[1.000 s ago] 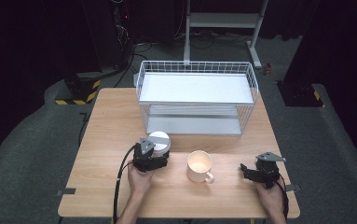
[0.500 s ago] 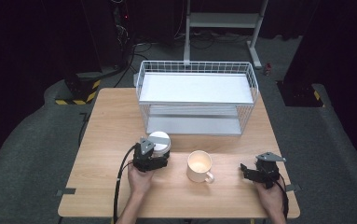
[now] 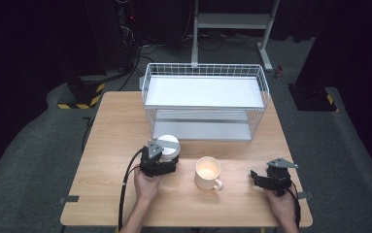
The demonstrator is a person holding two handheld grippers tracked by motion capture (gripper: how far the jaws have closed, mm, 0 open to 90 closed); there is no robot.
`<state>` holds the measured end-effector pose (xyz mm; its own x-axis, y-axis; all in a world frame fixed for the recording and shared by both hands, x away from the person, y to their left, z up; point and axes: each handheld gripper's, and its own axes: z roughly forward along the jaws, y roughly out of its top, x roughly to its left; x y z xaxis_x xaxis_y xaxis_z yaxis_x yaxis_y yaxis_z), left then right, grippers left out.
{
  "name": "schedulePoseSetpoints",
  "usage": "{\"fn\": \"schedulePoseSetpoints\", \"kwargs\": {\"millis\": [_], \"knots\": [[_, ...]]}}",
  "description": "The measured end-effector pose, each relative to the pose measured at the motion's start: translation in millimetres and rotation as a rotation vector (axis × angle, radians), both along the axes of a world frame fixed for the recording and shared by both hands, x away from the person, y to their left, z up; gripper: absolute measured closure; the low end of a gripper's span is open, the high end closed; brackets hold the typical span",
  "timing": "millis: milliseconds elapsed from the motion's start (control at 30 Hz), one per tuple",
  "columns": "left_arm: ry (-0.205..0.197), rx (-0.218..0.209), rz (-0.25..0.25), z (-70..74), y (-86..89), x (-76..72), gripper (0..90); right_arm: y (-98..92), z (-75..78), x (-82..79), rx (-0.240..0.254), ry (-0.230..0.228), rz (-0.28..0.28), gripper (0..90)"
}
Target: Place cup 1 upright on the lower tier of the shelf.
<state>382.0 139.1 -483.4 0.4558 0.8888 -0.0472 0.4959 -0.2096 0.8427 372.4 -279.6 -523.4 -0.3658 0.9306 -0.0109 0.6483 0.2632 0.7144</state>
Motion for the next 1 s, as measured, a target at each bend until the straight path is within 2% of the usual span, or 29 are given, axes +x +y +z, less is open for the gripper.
{"fn": "schedulePoseSetpoints", "kwargs": {"millis": [200, 367, 633, 700, 900, 1000], "knots": [[0.012, -0.003, -0.019, 5.2, -2.8, 4.5, 19.2, 0.1, 0.0, -0.1, 0.001, 0.001, -0.001, 20.9], [0.024, -0.031, -0.023, 8.0, -3.2, 9.5, 19.3, -0.2, 0.0, -0.1, -0.002, -0.002, 0.002, 20.9], [0.036, -0.028, -0.024, 13.3, -4.5, 17.3, 19.3, 0.0, 0.0, -0.3, 0.001, 0.000, 0.000, 20.9], [0.035, -0.051, -0.028, 14.6, -3.8, 19.0, 19.2, -0.1, 0.0, -0.2, -0.001, -0.001, 0.002, 20.9], [0.040, -0.022, -0.026, 15.8, -4.5, 22.9, 19.2, -0.1, 0.0, -0.2, -0.001, -0.001, 0.002, 20.9], [0.038, -0.022, -0.028, 17.8, -5.5, 24.6, 19.2, 0.0, 0.0, -0.3, 0.000, 0.000, 0.000, 20.9]]}}
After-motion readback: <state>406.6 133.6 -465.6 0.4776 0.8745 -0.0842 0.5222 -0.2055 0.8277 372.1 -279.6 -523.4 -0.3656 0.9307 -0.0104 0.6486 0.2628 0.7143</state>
